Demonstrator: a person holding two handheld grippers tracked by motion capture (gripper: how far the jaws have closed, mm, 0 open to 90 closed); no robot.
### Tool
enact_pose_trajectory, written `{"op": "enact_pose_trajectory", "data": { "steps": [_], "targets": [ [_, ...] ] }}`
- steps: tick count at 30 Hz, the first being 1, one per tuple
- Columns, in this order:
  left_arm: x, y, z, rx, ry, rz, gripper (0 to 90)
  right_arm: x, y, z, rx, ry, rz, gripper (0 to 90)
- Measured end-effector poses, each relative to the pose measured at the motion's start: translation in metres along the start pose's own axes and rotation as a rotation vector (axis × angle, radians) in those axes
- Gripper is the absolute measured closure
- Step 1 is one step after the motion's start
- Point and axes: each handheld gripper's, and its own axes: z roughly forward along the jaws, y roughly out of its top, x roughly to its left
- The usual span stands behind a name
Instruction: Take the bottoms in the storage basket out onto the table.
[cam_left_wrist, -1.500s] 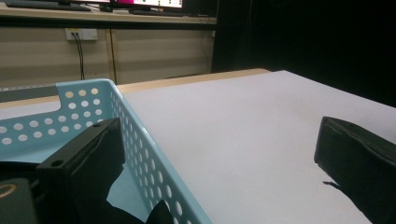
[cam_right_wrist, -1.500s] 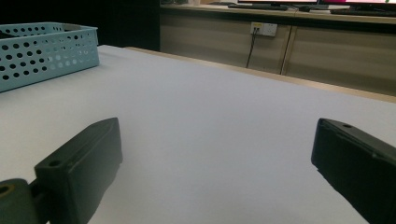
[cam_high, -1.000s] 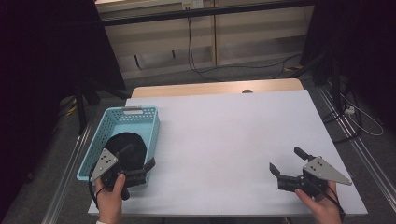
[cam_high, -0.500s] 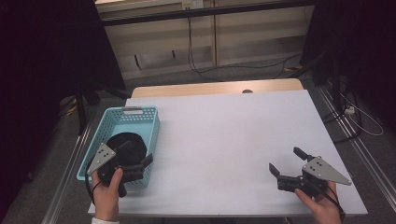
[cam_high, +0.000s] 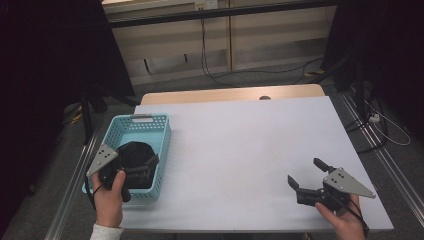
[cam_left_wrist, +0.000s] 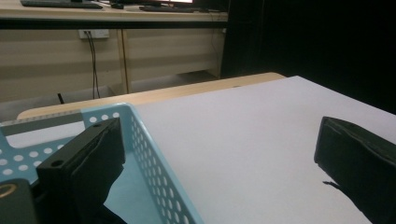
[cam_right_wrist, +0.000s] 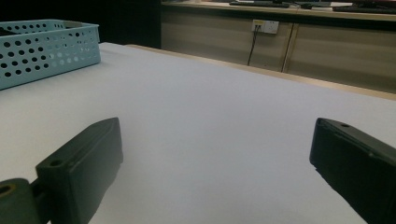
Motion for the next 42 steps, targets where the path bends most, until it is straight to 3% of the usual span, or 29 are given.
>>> {"op": "enact_pose_trajectory", "data": {
  "steps": [10, 18, 34, 42],
  "targets": [
    [0.022, 0.013, 0.004, 0.005, 0.044, -0.054, 1.7, -0.001, 0.0, 0.0, 0.001, -0.002, 0.005, 1.7],
    [0.04, 0.016, 0.014, 0.046, 0.09, -0.095, 1.8, -0.001, -0.001, 0.0, 0.005, -0.005, 0.007, 1.7],
    [0.067, 0.001, 0.042, 0.12, 0.186, -0.157, 2.3, -0.001, -0.001, 0.001, 0.006, -0.003, 0.008, 1.7],
    [0.082, -0.01, 0.053, 0.16, 0.266, -0.23, 3.4, -0.001, -0.001, 0.001, 0.008, 0.002, 0.009, 1.7]
  ]
}}
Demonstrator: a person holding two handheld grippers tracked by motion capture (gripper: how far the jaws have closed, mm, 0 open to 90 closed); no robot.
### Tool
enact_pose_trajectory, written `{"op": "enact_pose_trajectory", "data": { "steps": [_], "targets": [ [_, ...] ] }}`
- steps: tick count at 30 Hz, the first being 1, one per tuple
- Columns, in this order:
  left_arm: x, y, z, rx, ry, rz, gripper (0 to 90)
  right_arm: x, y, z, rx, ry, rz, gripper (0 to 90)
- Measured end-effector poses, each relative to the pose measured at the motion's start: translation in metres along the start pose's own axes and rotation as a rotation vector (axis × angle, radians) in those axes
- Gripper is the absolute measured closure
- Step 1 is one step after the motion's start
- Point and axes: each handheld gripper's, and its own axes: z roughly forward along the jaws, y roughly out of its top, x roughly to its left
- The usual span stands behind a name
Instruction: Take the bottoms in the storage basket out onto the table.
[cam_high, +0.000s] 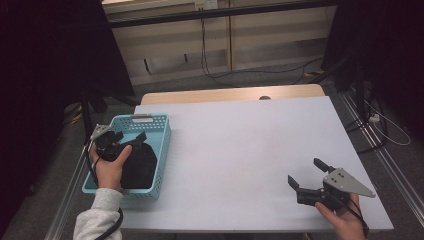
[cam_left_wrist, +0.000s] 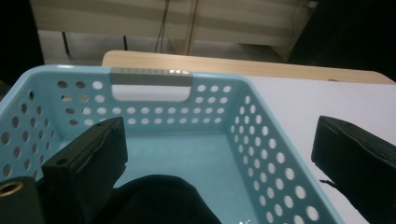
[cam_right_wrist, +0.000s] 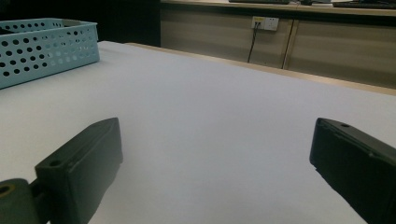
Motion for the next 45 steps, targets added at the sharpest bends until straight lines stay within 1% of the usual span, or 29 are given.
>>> {"op": "enact_pose_trajectory", "data": {
  "steps": [1, 2, 4, 5, 7, 8, 9, 12, 13, 15, 16, 19, 20, 21, 22, 24, 25, 27, 29, 31, 36, 37, 38, 39, 40, 41, 42, 43, 45],
  "targets": [
    [0.001, 0.0, 0.001, 0.006, 0.003, 0.006, 3.5, 0.0, 0.0, 0.0, 0.0, 0.001, 0.0, 1.7],
    [0.001, -0.001, 0.003, 0.011, 0.011, -0.002, 3.5, 0.0, 0.0, 0.0, 0.001, 0.002, 0.0, 1.7],
    [0.003, -0.001, 0.005, 0.034, 0.033, -0.001, 3.5, 0.0, 0.0, 0.0, 0.001, 0.002, 0.002, 1.7],
    [0.003, -0.001, 0.006, 0.034, 0.034, -0.009, 3.7, 0.0, 0.0, 0.0, 0.002, 0.002, 0.004, 1.7],
    [0.005, -0.001, 0.007, 0.046, 0.056, -0.008, 3.7, 0.0, -0.001, 0.0, 0.006, 0.002, 0.008, 1.7],
    [0.005, -0.001, 0.008, 0.048, 0.064, -0.019, 3.5, 0.0, -0.001, 0.0, 0.006, 0.003, 0.008, 1.7],
    [0.006, -0.001, 0.009, 0.055, 0.068, -0.02, 3.4, 0.0, -0.001, 0.0, 0.005, 0.004, 0.007, 1.7],
    [0.008, -0.002, 0.011, 0.069, 0.084, -0.012, 3.2, 0.0, -0.001, 0.001, 0.006, 0.004, 0.004, 1.7],
    [0.009, -0.003, 0.012, 0.07, 0.087, -0.017, 3.2, 0.0, -0.001, 0.001, 0.006, 0.005, 0.003, 1.7],
    [0.01, -0.004, 0.013, 0.092, 0.099, 0.003, 3.2, 0.0, -0.001, 0.001, 0.006, 0.006, 0.004, 1.7],
    [0.011, -0.004, 0.014, 0.1, 0.1, 0.002, 3.1, 0.0, -0.001, 0.001, 0.007, 0.007, 0.005, 1.7],
    [0.013, -0.006, 0.017, 0.121, 0.111, -0.015, 3.2, 0.001, -0.001, 0.001, 0.01, 0.011, 0.006, 1.7],
    [0.013, -0.007, 0.019, 0.129, 0.112, -0.033, 3.2, 0.001, -0.001, 0.001, 0.01, 0.013, 0.006, 1.7],
    [0.013, -0.008, 0.02, 0.14, 0.115, -0.037, 3.3, 0.001, -0.001, 0.001, 0.01, 0.014, 0.006, 1.7],
    [0.014, -0.01, 0.021, 0.146, 0.12, -0.032, 3.6, 0.001, -0.001, 0.001, 0.01, 0.015, 0.005, 1.7],
    [0.014, -0.012, 0.023, 0.17, 0.137, -0.043, 3.6, 0.001, -0.001, 0.001, 0.012, 0.016, 0.008, 1.7],
    [0.015, -0.013, 0.024, 0.176, 0.138, -0.045, 3.6, 0.001, -0.002, 0.002, 0.017, 0.021, 0.01, 1.7],
    [0.017, -0.016, 0.027, 0.191, 0.156, -0.049, 3.5, 0.001, -0.002, 0.002, 0.021, 0.023, 0.006, 1.7],
    [0.02, -0.018, 0.028, 0.217, 0.179, -0.036, 3.5, 0.002, -0.002, 0.002, 0.022, 0.027, 0.004, 1.7],
    [0.022, -0.02, 0.03, 0.221, 0.187, -0.054, 3.5, 0.002, -0.002, 0.002, 0.022, 0.029, 0.0, 1.7],
    [0.026, -0.026, 0.035, 0.262, 0.223, -0.064, 3.4, 0.003, -0.002, 0.003, 0.027, 0.04, 0.004, 1.7],
    [0.026, -0.027, 0.036, 0.264, 0.226, -0.068, 3.5, 0.003, -0.002, 0.003, 0.027, 0.043, 0.003, 1.7],
    [0.026, -0.028, 0.036, 0.28, 0.229, -0.064, 3.4, 0.003, -0.002, 0.003, 0.027, 0.046, 0.001, 1.7],
    [0.027, -0.029, 0.037, 0.274, 0.233, -0.068, 3.4, 0.003, -0.002, 0.003, 0.029, 0.048, 0.002, 1.7],
    [0.027, -0.03, 0.038, 0.279, 0.239, -0.077, 3.3, 0.004, -0.003, 0.003, 0.031, 0.053, 0.002, 1.7],
    [0.028, -0.03, 0.038, 0.293, 0.249, -0.075, 3.4, 0.004, -0.003, 0.003, 0.033, 0.057, 0.004, 1.7],
    [0.028, -0.03, 0.038, 0.293, 0.249, -0.075, 3.4, 0.004, -0.003, 0.003, 0.033, 0.057, 0.004, 1.7],
    [0.03, -0.031, 0.039, 0.322, 0.266, -0.077, 3.4, 0.005, -0.003, 0.003, 0.034, 0.061, -0.001, 1.7],
    [0.03, -0.033, 0.041, 0.328, 0.284, -0.086, 3.4, 0.005, -0.003, 0.003, 0.035, 0.062, -0.002, 1.7]
  ]
}}
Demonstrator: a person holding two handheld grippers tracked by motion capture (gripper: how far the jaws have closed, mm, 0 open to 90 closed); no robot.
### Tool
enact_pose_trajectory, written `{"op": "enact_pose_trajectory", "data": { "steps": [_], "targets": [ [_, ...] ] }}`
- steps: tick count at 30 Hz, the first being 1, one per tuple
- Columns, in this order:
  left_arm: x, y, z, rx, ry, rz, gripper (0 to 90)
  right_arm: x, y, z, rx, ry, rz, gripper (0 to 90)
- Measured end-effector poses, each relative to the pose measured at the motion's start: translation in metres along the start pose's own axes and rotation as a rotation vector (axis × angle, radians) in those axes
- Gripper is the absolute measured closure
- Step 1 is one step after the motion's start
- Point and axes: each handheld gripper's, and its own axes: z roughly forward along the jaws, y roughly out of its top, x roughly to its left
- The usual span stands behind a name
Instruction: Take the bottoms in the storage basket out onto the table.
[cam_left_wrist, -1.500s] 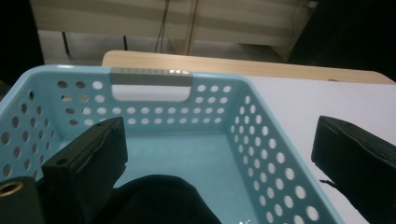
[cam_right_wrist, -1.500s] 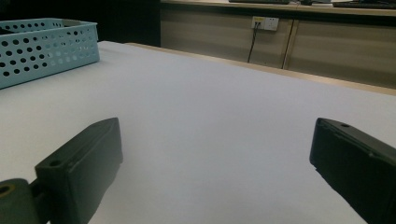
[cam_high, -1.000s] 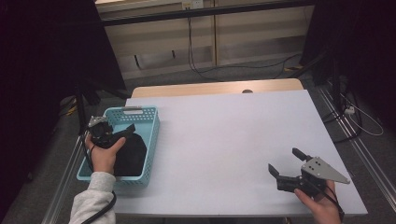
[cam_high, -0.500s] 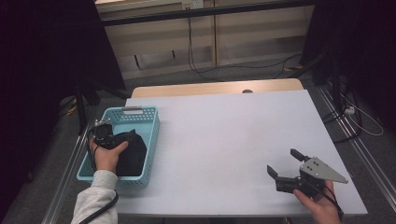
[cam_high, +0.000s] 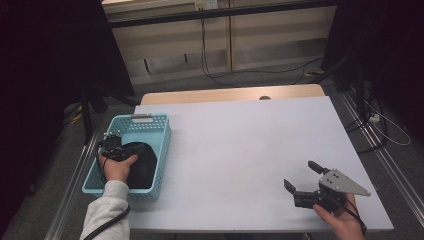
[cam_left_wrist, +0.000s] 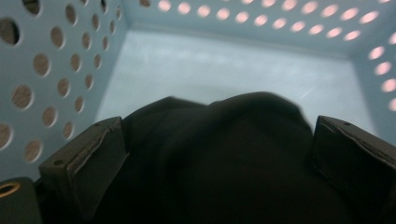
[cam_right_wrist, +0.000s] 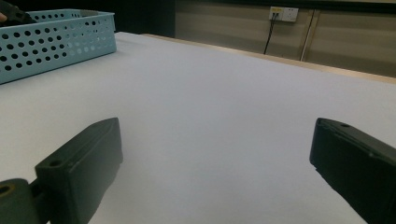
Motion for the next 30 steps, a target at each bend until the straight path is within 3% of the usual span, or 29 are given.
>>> {"op": "enact_pose_trajectory", "data": {
  "steps": [10, 19, 23, 28, 29, 30],
  "targets": [
    [-0.002, -0.006, 0.009, 0.098, 0.044, 0.099, 1.1, 0.0, -0.001, -0.001, 0.002, 0.004, -0.002, 1.7],
    [-0.004, -0.008, 0.012, 0.075, 0.064, 0.088, 0.0, 0.0, -0.001, -0.002, -0.001, 0.005, 0.004, 1.7],
    [-0.005, -0.006, 0.011, 0.082, 0.06, 0.109, 0.0, 0.0, -0.001, -0.002, -0.001, 0.006, 0.003, 1.7],
    [-0.004, -0.006, 0.007, 0.063, 0.052, 0.067, 2.0, 0.0, -0.001, -0.001, 0.001, 0.005, 0.004, 1.7],
    [-0.003, -0.005, 0.006, 0.057, 0.058, 0.077, 3.0, 0.0, -0.001, -0.001, 0.001, 0.006, 0.004, 1.7],
    [-0.003, -0.004, 0.004, 0.03, 0.064, 0.07, 5.6, 0.0, -0.001, -0.001, 0.001, 0.006, 0.004, 1.7]
  ]
}}
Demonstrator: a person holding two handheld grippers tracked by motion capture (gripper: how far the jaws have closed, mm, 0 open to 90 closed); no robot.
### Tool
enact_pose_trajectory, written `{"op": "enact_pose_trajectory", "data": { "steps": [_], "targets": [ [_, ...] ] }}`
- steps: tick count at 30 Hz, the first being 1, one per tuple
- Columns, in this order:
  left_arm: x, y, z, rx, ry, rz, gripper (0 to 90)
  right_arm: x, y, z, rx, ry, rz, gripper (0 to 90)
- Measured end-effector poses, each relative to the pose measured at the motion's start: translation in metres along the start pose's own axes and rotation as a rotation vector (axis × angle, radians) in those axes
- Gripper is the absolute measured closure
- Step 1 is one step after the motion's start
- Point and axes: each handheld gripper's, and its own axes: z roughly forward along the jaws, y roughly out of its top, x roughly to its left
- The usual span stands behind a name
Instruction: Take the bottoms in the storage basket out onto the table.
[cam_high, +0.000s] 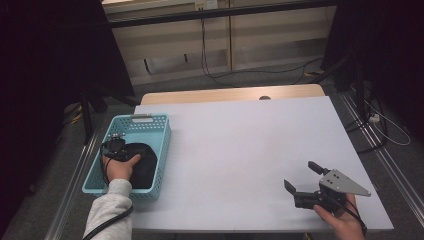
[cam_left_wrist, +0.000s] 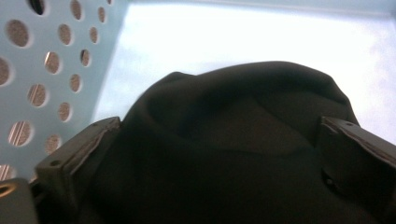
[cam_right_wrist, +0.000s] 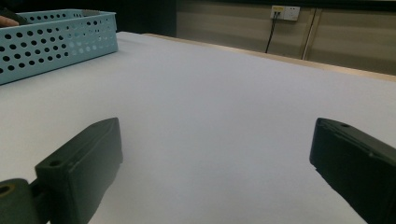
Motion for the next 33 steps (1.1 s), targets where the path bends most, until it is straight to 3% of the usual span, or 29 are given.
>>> {"op": "enact_pose_trajectory", "data": {
  "steps": [1, 3, 4, 7, 12, 14, 17, 19, 21, 22, 24, 27, 29, 33],
  "targets": [
    [0.0, 0.001, -0.001, -0.014, 0.0, -0.002, 5.8, 0.0, 0.0, 0.0, 0.0, 0.0, -0.001, 1.7],
    [0.002, 0.002, -0.004, 0.004, -0.008, 0.01, 5.8, 0.0, 0.0, -0.001, -0.002, -0.001, 0.001, 1.7],
    [0.001, 0.002, -0.005, -0.008, -0.009, -0.013, 5.8, 0.0, 0.0, -0.001, -0.002, -0.001, 0.001, 1.7],
    [0.005, 0.002, -0.012, -0.025, -0.008, -0.024, 8.9, 0.0, 0.0, -0.001, -0.003, 0.0, 0.007, 1.9],
    [0.006, 0.001, -0.015, -0.006, 0.003, -0.024, 12.3, 0.0, 0.0, -0.001, -0.004, 0.003, 0.004, 2.0],
    [0.005, 0.0, -0.014, 0.009, 0.002, -0.022, 10.9, 0.001, 0.0, -0.001, -0.004, 0.004, 0.004, 1.9],
    [0.002, -0.005, -0.009, 0.062, -0.011, -0.059, 5.0, 0.0, 0.0, -0.002, -0.005, 0.004, 0.007, 2.0],
    [0.0, -0.007, -0.006, 0.083, 0.002, -0.03, 3.6, 0.0, 0.0, -0.001, -0.005, 0.004, 0.007, 1.9],
    [-0.002, -0.008, -0.004, 0.089, 0.001, -0.026, 0.0, 0.0, 0.0, -0.001, -0.005, 0.003, 0.007, 2.0],
    [-0.005, -0.008, -0.003, 0.107, 0.024, -0.016, 0.0, 0.001, 0.0, -0.001, -0.006, 0.006, 0.005, 2.0],
    [-0.006, -0.008, -0.002, 0.124, 0.032, -0.049, 0.0, 0.001, 0.0, -0.001, -0.004, 0.006, 0.004, 2.0],
    [-0.01, -0.007, -0.001, 0.136, 0.05, -0.066, 0.2, 0.001, 0.0, -0.001, -0.005, 0.006, 0.005, 2.0],
    [-0.013, -0.005, -0.004, 0.146, 0.045, -0.06, 5.1, 0.001, 0.001, -0.001, -0.005, 0.006, 0.005, 2.0],
    [-0.017, 0.0, -0.006, 0.142, 0.031, -0.046, 25.2, 0.001, 0.001, -0.001, -0.005, 0.007, 0.004, 2.0]
  ]
}}
